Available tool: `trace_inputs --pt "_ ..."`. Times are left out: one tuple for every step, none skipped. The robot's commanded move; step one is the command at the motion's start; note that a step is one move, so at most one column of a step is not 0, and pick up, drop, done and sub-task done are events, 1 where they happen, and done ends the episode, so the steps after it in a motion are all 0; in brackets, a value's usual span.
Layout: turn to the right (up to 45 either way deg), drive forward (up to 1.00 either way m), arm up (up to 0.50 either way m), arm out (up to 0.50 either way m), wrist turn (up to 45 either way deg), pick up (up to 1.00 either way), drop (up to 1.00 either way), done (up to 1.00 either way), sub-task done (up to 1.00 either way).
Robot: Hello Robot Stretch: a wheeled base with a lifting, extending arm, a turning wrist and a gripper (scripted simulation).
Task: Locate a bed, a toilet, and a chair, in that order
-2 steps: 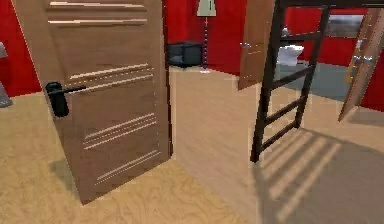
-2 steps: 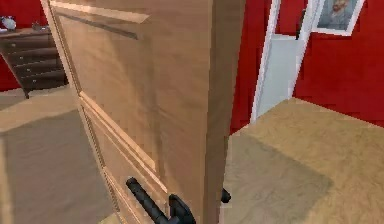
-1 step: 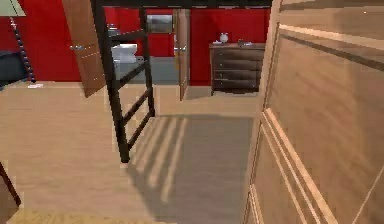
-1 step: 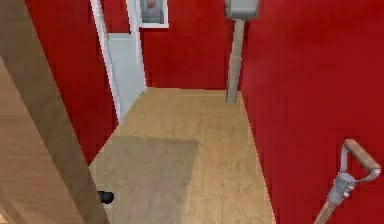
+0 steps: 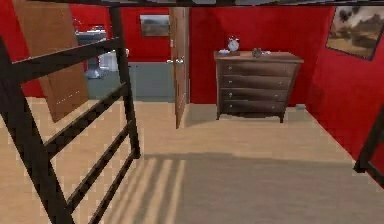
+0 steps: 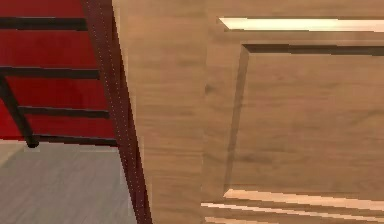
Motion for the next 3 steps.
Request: trace_inputs --pt "3.0 0.00 0.00 0.00 0.0 0.00 0.00 0.00 0.00" --pt "0.0 0.35 0.00 0.00 0.0 0.00 0.00 0.00 0.00" --pt "27.0 0.00 0.00 0.00 0.0 0.00 0.00 0.00 0.00"
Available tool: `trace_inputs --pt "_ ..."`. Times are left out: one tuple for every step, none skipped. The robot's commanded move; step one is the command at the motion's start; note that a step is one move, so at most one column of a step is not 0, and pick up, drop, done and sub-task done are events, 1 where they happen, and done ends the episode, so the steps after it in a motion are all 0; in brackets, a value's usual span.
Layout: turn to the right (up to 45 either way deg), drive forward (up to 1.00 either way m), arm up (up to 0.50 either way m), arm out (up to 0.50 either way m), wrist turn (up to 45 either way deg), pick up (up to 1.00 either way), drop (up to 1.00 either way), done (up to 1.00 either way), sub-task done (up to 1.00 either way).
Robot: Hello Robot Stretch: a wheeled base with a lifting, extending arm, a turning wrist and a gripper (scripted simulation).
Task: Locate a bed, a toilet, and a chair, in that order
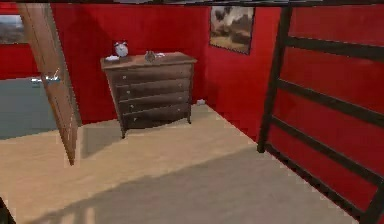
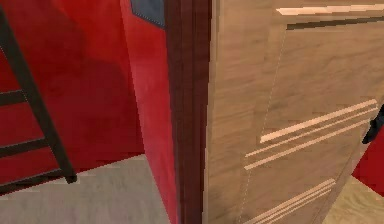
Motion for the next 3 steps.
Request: trace_inputs --pt "0.0 0.00 0.00 0.00 0.0 0.00 0.00 0.00 1.00" --pt "-45.0 0.00 0.00 0.00 0.0 0.00 0.00 0.00 0.00" --pt "-45.0 0.00 0.00 0.00 0.0 0.00 0.00 0.00 0.00"
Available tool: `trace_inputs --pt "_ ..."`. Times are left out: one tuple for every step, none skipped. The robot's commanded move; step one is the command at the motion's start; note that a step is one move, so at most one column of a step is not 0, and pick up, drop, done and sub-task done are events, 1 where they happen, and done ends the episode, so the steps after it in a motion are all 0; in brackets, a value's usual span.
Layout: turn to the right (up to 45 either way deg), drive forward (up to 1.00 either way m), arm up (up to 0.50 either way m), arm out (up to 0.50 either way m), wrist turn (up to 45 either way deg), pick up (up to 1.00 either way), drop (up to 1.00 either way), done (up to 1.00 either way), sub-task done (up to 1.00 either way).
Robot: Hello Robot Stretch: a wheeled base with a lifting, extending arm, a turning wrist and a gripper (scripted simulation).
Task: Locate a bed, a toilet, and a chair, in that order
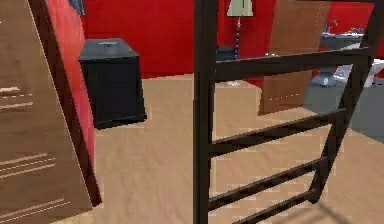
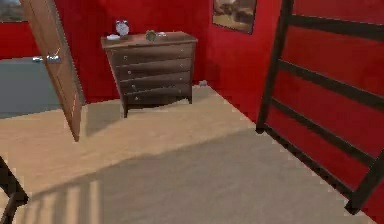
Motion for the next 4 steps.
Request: trace_inputs --pt "-45.0 0.00 0.00 0.00 0.0 0.00 0.00 0.00 0.00" --pt "-30.0 0.00 0.00 0.00 0.0 0.00 0.00 0.00 0.00" --pt "0.0 1.00 0.00 0.00 0.0 0.00 0.00 0.00 0.00" --pt "-3.0 0.00 0.00 0.00 0.0 0.00 0.00 0.00 0.00"
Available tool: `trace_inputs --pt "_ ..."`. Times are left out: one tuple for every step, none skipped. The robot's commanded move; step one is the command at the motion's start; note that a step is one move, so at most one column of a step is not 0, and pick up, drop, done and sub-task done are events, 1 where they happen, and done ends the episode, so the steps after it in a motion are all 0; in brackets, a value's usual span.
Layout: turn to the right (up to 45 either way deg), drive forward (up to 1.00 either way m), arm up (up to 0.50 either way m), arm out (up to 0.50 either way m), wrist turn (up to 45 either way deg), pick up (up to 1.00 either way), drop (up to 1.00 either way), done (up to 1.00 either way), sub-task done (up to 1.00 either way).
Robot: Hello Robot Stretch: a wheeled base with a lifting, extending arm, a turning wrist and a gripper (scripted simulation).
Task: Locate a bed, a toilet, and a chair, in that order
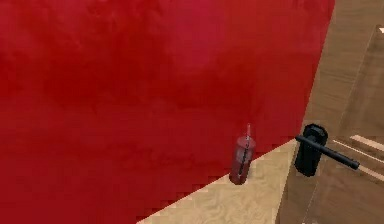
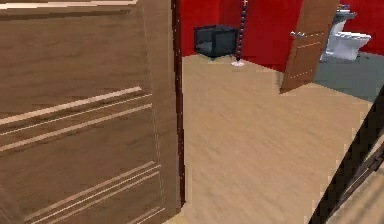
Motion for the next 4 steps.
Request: trace_inputs --pt "0.0 0.80 0.00 0.00 0.0 0.00 0.00 0.00 0.00" --pt "45.0 0.00 0.00 0.00 0.0 0.00 0.00 0.00 0.00" --pt "0.0 0.25 0.00 0.00 0.0 0.00 0.00 0.00 0.00" --pt "45.0 0.00 0.00 0.00 0.0 0.00 0.00 0.00 0.00"
